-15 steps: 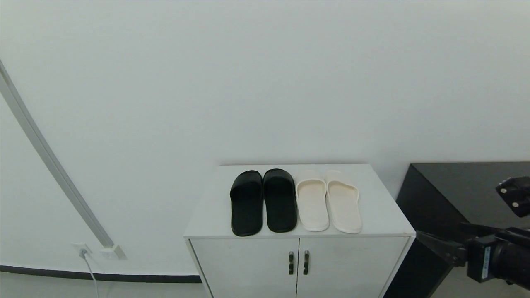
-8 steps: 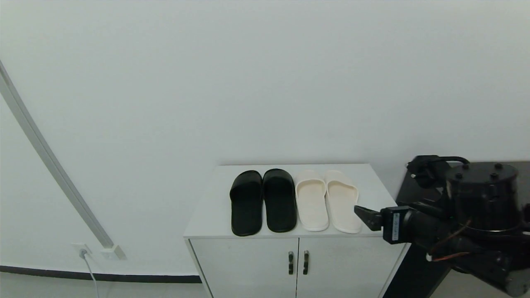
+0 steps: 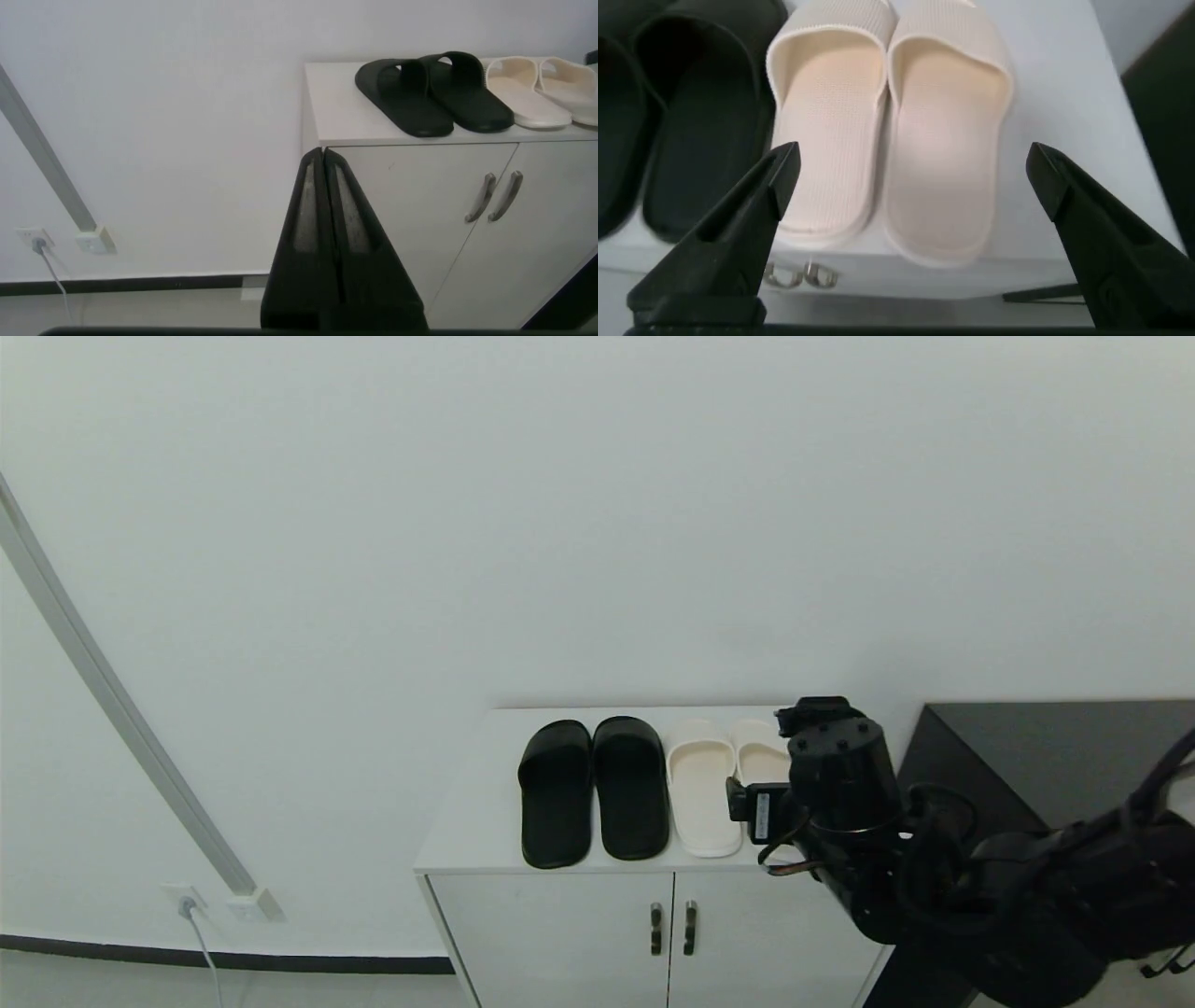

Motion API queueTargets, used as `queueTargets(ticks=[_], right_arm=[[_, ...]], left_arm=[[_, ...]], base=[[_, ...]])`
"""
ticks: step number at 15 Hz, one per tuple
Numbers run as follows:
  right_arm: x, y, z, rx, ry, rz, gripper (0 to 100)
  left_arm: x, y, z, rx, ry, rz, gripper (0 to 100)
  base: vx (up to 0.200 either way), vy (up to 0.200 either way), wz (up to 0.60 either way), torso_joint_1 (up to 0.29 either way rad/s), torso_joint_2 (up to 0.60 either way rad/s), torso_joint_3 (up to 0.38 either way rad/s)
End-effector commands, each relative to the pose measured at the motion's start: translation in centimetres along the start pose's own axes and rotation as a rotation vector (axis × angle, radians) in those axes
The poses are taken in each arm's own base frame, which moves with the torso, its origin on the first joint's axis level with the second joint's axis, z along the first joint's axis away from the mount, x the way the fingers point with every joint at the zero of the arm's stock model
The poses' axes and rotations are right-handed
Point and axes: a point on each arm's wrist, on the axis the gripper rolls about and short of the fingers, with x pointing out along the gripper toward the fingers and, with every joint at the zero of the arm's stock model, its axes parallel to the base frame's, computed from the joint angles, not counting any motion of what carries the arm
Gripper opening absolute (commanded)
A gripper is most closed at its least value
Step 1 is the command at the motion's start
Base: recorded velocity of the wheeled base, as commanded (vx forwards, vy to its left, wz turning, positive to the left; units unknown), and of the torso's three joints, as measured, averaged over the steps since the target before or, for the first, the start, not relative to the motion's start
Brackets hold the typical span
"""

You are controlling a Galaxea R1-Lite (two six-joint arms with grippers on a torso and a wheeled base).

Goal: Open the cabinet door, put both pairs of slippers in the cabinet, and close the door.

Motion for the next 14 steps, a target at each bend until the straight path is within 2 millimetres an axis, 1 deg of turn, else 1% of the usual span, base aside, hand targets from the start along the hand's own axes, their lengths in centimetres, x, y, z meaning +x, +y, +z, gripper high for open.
queueTargets(ticks=[1,3,4,6,7,8,12,13,14], right_arm=[[3.1,1.6,-2.5,-0.037,0.033,-0.025,100],[4.9,2.1,-2.4,-0.036,0.023,-0.036,100],[5.4,2.1,-2.3,-0.040,0.019,-0.039,100],[8.1,2.0,-2.5,-0.031,0.019,-0.060,100],[8.7,1.9,-2.5,-0.025,0.015,-0.068,100],[9.9,1.7,-2.5,-0.016,0.011,-0.079,100],[12.0,1.7,-2.5,-0.013,0.009,-0.047,100],[13.0,1.6,-2.3,-0.011,-0.004,-0.046,100],[13.0,1.7,-2.3,-0.013,-0.004,-0.046,100]], left_arm=[[0.0,0.0,0.0,0.000,0.001,0.001,0],[0.0,0.0,0.0,0.000,0.001,0.001,0],[0.0,0.0,0.0,0.000,0.001,0.001,0],[0.0,0.0,0.0,0.000,0.001,0.001,0],[0.0,0.0,0.0,-0.002,0.001,0.001,0],[0.0,0.0,0.0,-0.002,-0.001,0.001,0],[0.0,0.0,0.0,-0.002,0.001,0.001,0],[0.0,0.0,0.0,-0.002,0.001,0.001,0],[0.0,0.0,0.0,-0.002,0.001,0.001,0]], base=[[0.000,0.000,0.00,0.000,0.00,0.000],[0.000,0.000,0.00,0.000,0.00,0.000],[0.000,0.000,0.00,0.000,0.00,0.000],[0.000,0.000,0.00,0.000,0.00,0.000],[0.000,0.000,0.00,0.000,0.00,0.000],[0.000,0.000,0.00,0.000,0.00,0.000],[0.000,0.000,0.00,0.000,0.00,0.000],[0.000,0.000,0.00,0.000,0.00,0.000],[0.000,0.000,0.00,0.000,0.00,0.000]])
